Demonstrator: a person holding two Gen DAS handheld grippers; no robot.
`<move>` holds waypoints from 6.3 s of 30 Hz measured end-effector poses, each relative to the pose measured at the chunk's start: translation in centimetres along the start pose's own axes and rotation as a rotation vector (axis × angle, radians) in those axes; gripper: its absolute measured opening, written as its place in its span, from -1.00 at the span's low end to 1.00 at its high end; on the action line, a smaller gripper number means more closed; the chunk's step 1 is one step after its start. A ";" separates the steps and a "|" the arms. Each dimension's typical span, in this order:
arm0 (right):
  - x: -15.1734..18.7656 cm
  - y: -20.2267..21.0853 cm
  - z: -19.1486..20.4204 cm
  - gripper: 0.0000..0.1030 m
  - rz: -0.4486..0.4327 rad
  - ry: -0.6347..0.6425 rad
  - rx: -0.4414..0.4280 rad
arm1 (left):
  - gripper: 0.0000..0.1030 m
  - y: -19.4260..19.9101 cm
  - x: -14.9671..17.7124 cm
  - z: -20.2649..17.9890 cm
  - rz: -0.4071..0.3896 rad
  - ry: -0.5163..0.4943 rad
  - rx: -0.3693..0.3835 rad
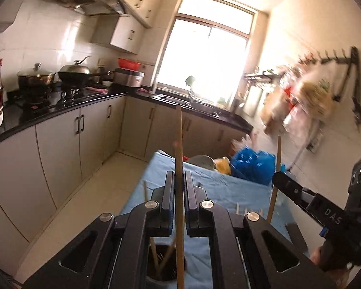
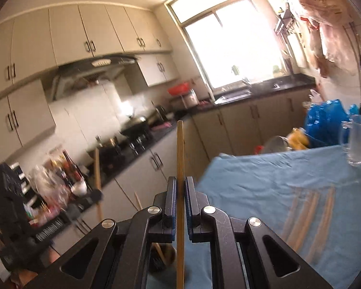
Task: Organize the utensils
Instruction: 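Lower both chopsticks into the black cup and open both grippers, then move both open grippers back over the remaining chopsticks, then close the left gripper on a chopstick while the right gripper grasps another, then lift both chopsticks and carry them over the black cup, then lower both held chopsticks into the black cup and open both grippers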
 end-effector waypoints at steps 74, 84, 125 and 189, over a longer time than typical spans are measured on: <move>8.0 0.9 -35.3 -0.36 0.482 -0.155 0.584 | -0.37 -28.0 19.6 -20.6 0.687 -0.196 0.122; 6.9 -1.5 -36.1 -0.61 0.575 -0.084 0.689 | -0.55 -29.9 19.2 -21.8 0.686 -0.310 0.060; 10.7 7.4 -35.8 -0.58 0.824 -0.070 0.744 | -0.74 -14.7 24.8 -19.4 0.977 -0.198 0.257; 1.4 -5.6 0.6 -0.86 -0.078 -0.033 0.022 | -0.88 -4.3 0.7 1.7 -0.023 0.018 0.014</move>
Point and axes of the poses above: each gripper's, at about its wrist camera, not at the fingertips, and y roughly against the way its jaws point, z to its left, x to its underside, the point moved 7 cm from there along -y, roughly the way its jaws point, and after that the axes turned 9 degrees about -y, right-handed, at the moved point
